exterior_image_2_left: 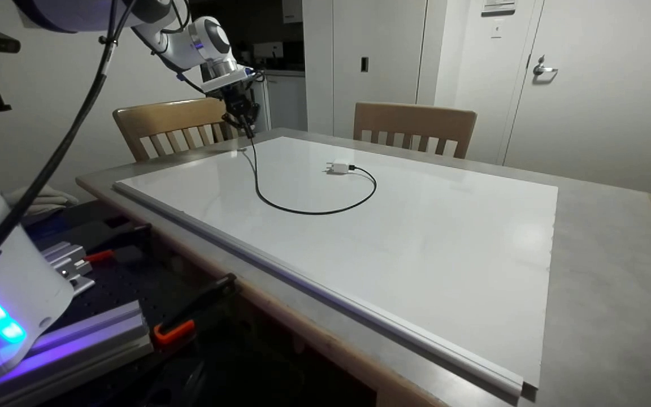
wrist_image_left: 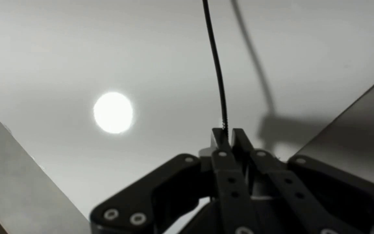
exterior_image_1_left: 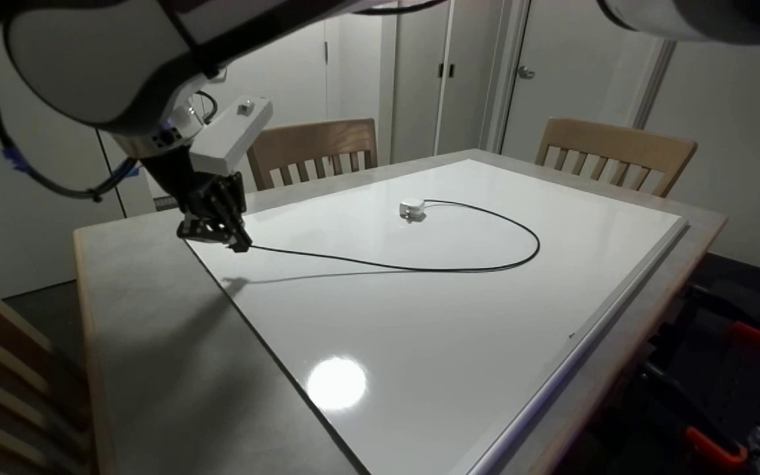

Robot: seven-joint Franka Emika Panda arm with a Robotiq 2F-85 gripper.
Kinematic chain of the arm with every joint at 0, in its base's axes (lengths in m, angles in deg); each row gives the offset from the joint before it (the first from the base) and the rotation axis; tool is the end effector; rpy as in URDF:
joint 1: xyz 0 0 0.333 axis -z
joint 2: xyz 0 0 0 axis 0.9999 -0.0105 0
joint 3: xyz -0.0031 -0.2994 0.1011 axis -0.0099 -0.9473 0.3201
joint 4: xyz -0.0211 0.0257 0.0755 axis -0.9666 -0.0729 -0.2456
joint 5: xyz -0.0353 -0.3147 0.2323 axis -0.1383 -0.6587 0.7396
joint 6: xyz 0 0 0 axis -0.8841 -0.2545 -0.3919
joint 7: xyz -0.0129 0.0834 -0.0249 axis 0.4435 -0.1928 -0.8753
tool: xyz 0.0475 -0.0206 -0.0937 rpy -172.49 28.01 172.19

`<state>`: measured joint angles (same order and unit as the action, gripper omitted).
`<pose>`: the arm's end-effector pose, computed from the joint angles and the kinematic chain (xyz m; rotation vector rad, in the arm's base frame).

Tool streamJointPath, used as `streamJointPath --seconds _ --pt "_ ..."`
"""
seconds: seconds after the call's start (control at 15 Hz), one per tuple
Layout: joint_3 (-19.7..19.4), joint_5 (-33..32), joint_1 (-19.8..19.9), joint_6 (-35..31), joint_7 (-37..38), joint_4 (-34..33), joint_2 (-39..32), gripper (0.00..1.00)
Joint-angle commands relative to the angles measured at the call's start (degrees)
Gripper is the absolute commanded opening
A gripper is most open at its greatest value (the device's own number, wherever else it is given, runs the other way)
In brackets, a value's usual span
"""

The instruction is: Coil the phone charger

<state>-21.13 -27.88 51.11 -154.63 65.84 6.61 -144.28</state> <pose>0.6532 0.4369 0.1792 2.5904 0.9865 -0.0928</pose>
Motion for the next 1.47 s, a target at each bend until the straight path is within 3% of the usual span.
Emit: streamJointPath --seconds 0.0,0.4,0.87,0.93,1.33,1.4 --pt "-1.31 0.60 1.62 0.74 6.64 4.58 2.89 0.02" --pt "-2.65 0.94 3.48 -0.93 21.91 10.87 5.65 0.02" --pt "-4.57 1.36 4.16 -8.71 43.47 26.70 14.31 0.02" --pt "-4.11 0.62 4.73 -5.90 39.99 17.49 8.28 0.09" --pt "-4.21 0.62 4.52 -6.94 43.19 22.62 11.79 0.09" --pt "-4.21 0.62 4.48 -7.05 43.24 22.75 11.81 0.02"
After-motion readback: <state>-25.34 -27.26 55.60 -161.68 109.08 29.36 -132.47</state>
